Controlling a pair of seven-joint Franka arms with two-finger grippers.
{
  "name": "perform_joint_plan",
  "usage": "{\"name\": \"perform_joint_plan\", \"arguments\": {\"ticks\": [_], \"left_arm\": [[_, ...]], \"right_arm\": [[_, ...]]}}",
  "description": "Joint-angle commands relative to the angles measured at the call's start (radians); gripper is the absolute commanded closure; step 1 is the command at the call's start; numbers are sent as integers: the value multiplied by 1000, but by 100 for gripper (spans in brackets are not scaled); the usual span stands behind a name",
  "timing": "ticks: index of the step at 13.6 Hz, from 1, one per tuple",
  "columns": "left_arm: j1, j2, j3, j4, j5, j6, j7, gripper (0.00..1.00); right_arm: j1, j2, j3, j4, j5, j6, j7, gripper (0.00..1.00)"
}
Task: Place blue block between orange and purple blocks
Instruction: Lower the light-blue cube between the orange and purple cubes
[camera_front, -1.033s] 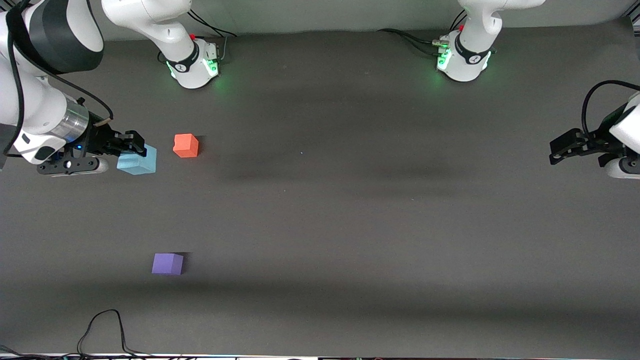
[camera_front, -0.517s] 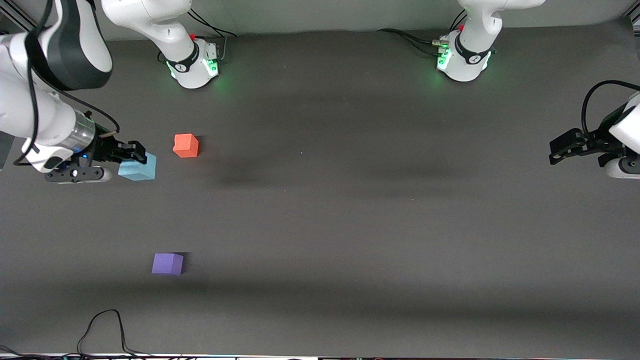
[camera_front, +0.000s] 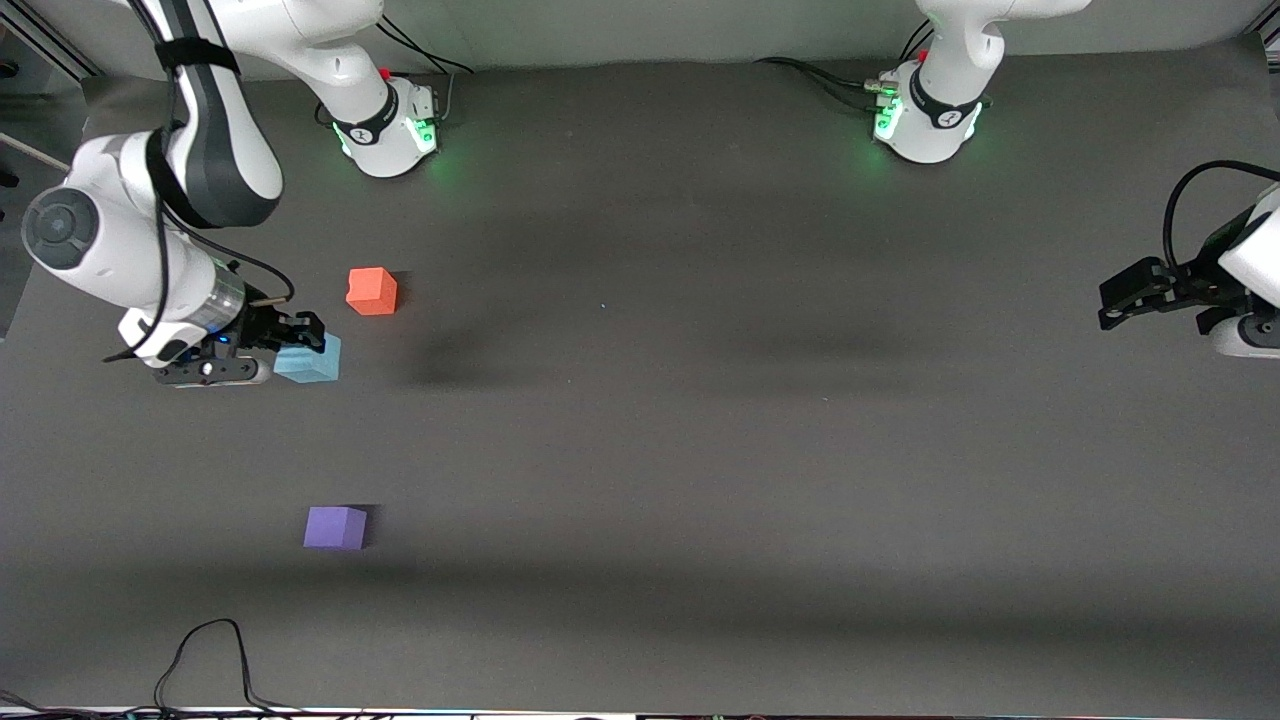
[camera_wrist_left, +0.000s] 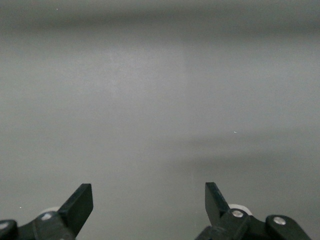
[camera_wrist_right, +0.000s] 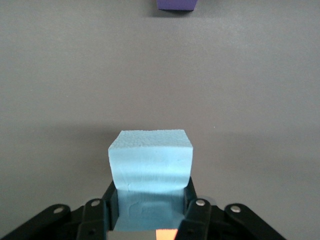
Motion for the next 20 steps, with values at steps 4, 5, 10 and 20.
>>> {"name": "perform_joint_plan", "arguments": {"ticks": [4, 5, 10, 20], "left_arm": [[-3, 0, -2, 4, 8, 8, 14, 0], [-3, 0, 0, 4, 8, 8, 14, 0], [-1, 3, 0, 4, 8, 8, 14, 0], [-3, 3, -2, 4, 9, 8, 14, 0]], "right_arm": [[10, 143, -11, -44, -12, 231, -48, 100], [10, 173, -10, -54, -11, 269, -54, 100], [10, 285, -10, -58, -11, 397, -54, 100], [10, 348, -10, -58, -9, 432, -51, 0]]}}
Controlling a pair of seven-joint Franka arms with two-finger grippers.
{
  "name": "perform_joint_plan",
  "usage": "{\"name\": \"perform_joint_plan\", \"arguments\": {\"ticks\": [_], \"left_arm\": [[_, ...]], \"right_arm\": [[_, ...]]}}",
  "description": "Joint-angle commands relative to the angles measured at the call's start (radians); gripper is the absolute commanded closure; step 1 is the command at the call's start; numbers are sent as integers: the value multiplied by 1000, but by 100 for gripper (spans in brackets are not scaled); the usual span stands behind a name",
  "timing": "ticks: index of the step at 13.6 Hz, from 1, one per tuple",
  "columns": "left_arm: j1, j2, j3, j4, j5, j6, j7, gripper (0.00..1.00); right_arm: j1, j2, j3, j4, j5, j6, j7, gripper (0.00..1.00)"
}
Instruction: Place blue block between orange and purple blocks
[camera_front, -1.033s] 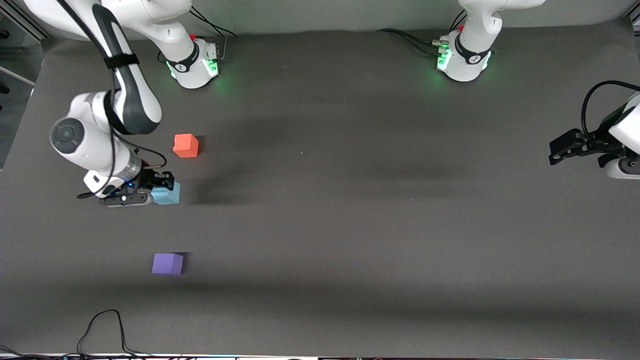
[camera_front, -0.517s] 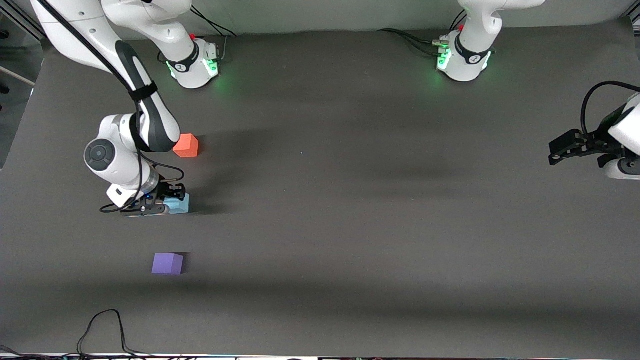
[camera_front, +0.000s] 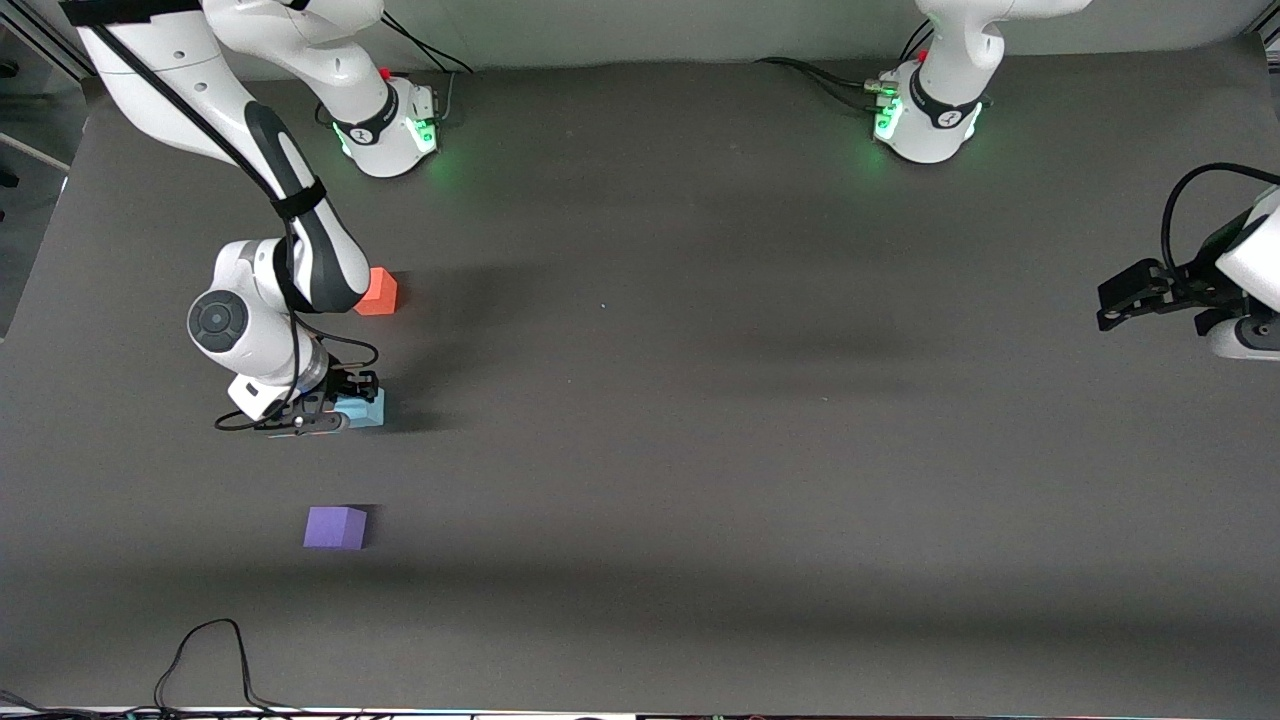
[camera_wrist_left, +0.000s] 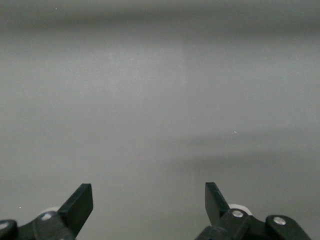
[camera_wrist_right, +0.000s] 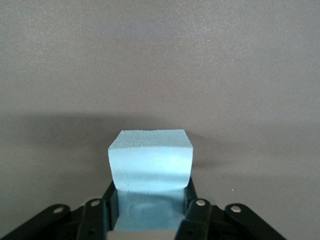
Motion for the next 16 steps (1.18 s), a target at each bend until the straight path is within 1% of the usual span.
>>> {"name": "perform_joint_plan", "arguments": {"ticks": [1, 3, 8, 13, 16], "left_arm": [[-2, 0, -1, 4, 8, 8, 14, 0], [-2, 0, -1, 4, 8, 9, 14, 0], [-2, 0, 0, 5, 8, 8, 14, 0], [-4, 0, -1, 7, 9, 9, 14, 0], [-4, 0, -1, 7, 9, 8, 14, 0]], "right_arm": [[9, 0, -10, 2, -7, 13, -15, 0], [9, -32, -10, 2, -7, -1, -15, 0], [3, -185, -11, 3, -7, -90, -16, 0], [-7, -424, -13, 3, -7, -280, -15, 0], [-18, -573, -13, 9, -5, -441, -15, 0]]}}
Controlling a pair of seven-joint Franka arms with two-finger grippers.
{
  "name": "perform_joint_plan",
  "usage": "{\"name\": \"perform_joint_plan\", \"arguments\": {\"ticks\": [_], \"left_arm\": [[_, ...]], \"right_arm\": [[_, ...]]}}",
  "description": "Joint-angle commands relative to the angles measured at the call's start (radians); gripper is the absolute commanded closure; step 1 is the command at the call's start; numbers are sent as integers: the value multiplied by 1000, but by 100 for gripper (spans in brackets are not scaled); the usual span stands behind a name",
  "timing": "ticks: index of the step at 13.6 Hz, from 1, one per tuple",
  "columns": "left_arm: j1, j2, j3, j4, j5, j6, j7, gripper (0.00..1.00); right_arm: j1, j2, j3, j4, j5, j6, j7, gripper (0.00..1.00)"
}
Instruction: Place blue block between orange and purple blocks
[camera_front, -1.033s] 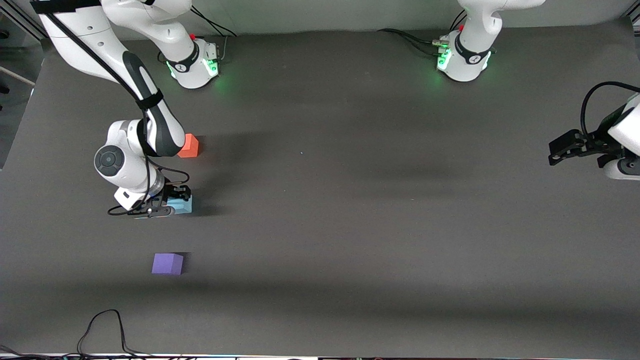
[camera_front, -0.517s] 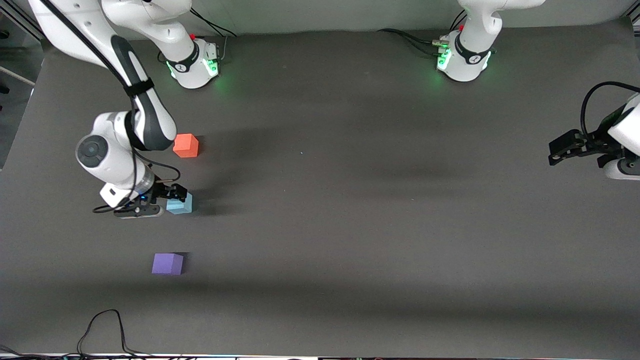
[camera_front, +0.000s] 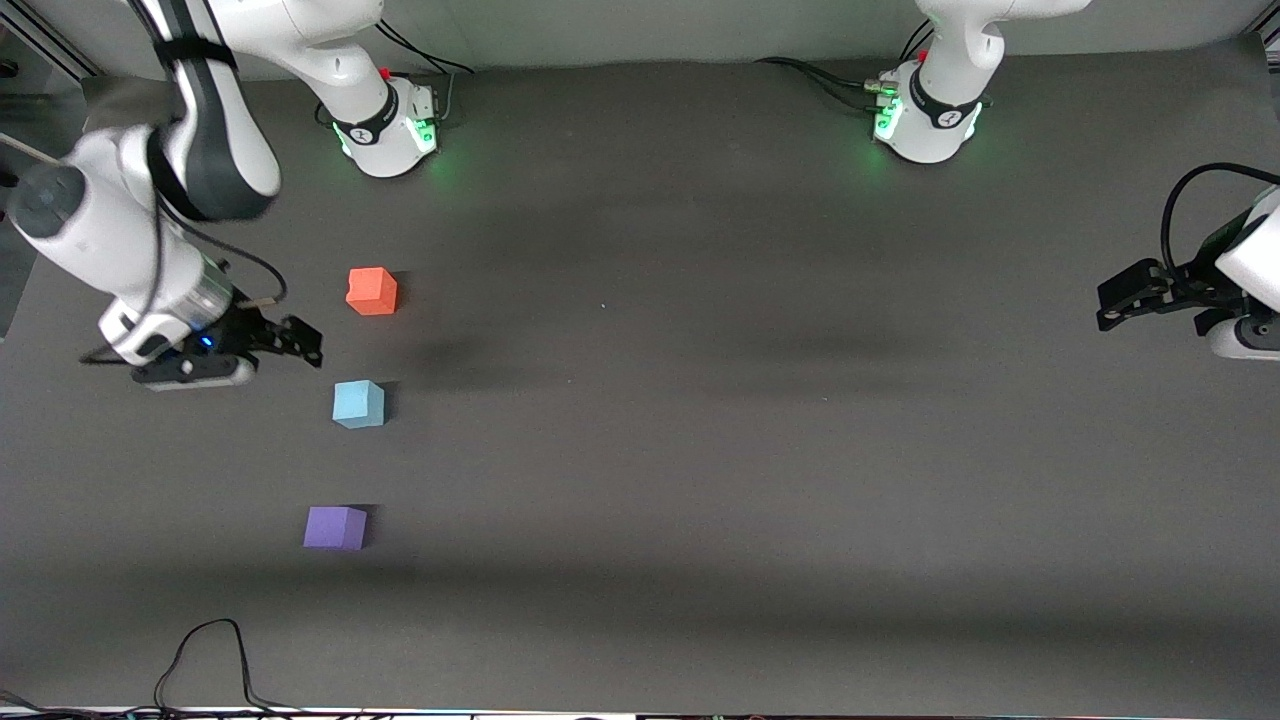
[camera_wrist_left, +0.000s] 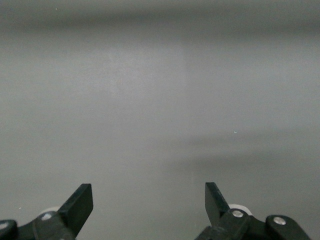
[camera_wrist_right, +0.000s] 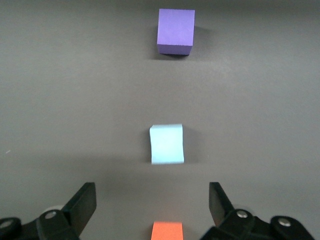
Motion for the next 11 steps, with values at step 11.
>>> {"name": "perform_joint_plan", "arguments": {"ticks": [11], "left_arm": [[-2, 0, -1, 10, 9, 7, 14, 0]], "right_arm": [[-43, -119, 12, 352, -8, -523, -7, 0]]}}
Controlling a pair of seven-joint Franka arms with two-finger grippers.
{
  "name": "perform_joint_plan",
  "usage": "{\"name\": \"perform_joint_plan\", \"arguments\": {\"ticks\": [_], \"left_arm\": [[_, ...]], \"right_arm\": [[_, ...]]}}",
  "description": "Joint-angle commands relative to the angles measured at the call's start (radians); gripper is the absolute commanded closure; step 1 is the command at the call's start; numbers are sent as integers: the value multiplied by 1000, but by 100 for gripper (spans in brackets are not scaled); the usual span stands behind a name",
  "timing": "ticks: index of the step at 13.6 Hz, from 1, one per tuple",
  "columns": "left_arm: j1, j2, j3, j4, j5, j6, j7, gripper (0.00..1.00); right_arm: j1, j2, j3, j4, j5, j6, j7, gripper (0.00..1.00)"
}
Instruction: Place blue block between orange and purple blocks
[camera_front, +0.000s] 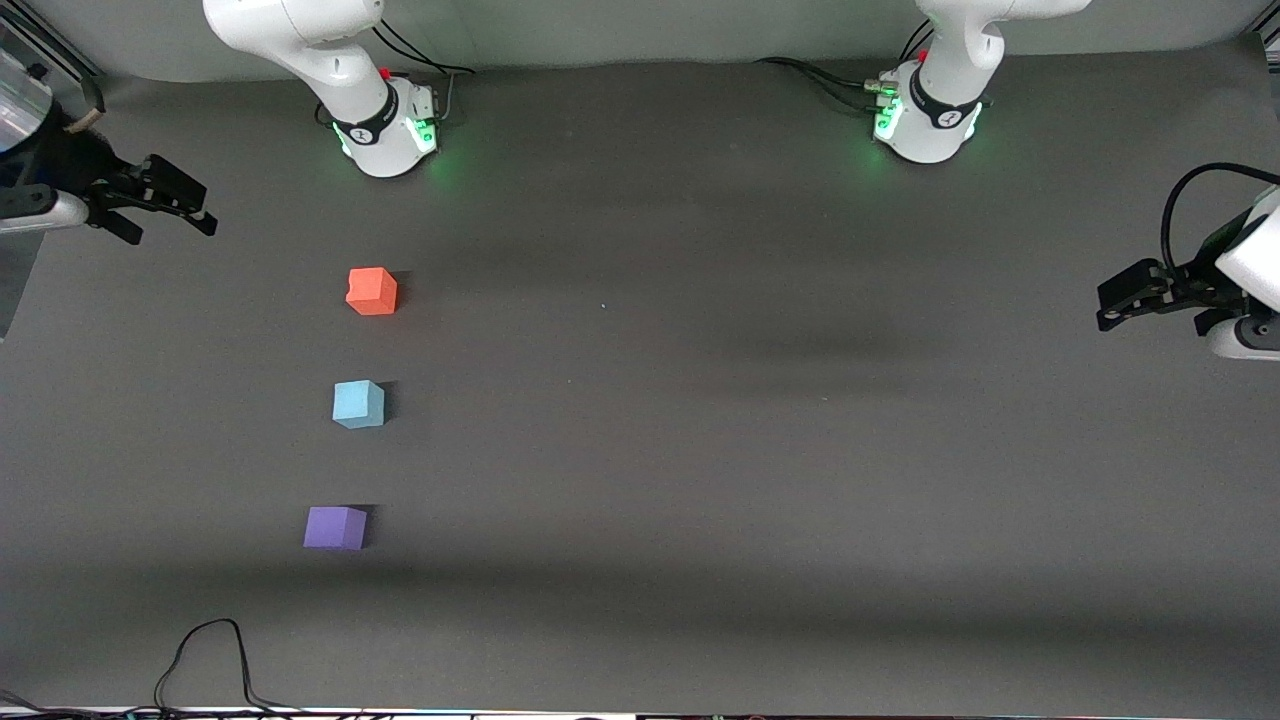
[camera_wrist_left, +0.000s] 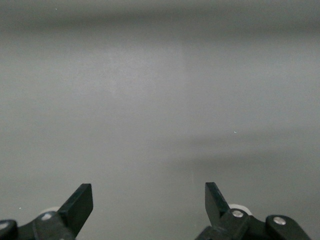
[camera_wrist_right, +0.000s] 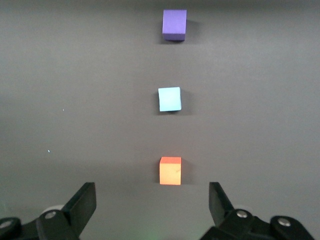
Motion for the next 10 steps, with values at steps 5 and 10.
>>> {"name": "perform_joint_plan", "arguments": {"ticks": [5, 10], "left_arm": [[-4, 0, -1, 8, 9, 7, 14, 0], [-4, 0, -1, 9, 9, 7, 14, 0]], "right_arm": [[-3, 198, 8, 205, -8, -105, -7, 0], [-6, 185, 11, 200, -8, -110, -9, 0]]}}
